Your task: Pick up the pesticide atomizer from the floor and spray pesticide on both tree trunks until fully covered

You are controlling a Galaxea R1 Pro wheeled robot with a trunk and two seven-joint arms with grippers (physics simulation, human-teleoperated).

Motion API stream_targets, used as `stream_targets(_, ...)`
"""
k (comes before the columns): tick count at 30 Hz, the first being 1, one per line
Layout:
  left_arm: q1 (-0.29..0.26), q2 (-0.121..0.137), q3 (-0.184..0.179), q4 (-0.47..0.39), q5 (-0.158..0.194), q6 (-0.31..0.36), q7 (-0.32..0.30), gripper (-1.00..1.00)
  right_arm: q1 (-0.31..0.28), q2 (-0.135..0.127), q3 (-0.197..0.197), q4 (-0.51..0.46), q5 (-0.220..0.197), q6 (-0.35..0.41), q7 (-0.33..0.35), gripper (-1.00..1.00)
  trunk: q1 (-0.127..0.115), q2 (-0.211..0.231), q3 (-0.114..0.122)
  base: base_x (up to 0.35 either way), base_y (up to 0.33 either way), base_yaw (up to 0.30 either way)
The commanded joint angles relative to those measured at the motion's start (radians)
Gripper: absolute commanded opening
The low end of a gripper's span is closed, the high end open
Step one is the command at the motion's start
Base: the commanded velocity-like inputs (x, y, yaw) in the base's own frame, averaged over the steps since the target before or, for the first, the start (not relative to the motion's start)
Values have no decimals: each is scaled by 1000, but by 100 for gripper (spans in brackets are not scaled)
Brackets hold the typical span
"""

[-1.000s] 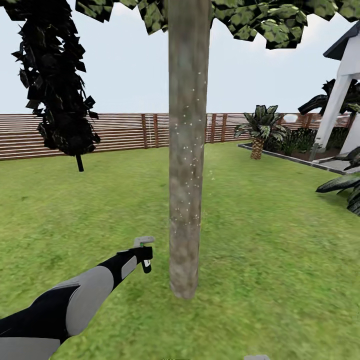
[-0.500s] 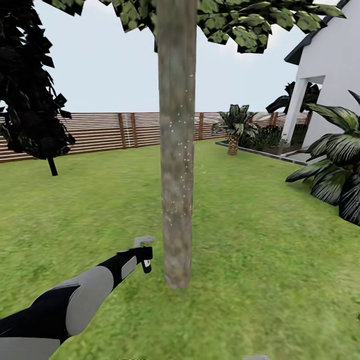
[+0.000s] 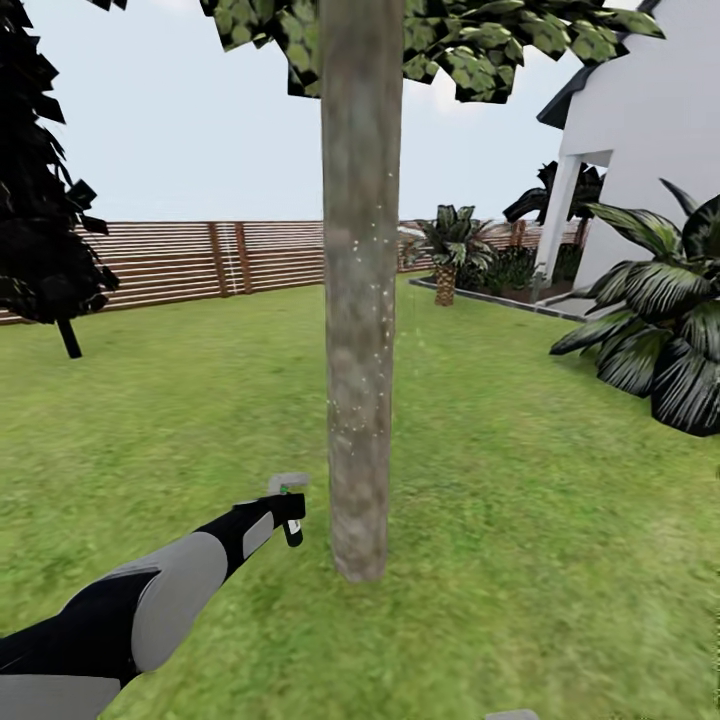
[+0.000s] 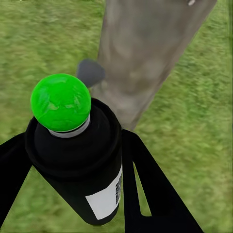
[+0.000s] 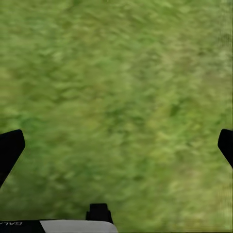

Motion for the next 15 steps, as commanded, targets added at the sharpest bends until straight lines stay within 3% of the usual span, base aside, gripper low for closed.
stream_targets(1,0,0,8,-3,-7,7,-4,-100,-2,1,8,5,2,-5,-7,100,1,-1,-2,128,331,-282)
stream_targets(7,0,0,7,-3,-7,7,-4,-100,-2,1,8,5,3,-5,-6,100,1,-1,-6,35,342,-294)
stream_targets(15,0,0,6,-3,-7,7,-4,-100,-2,1,8,5,3,-5,-6,100,1,-1,-12,-81,349,-300)
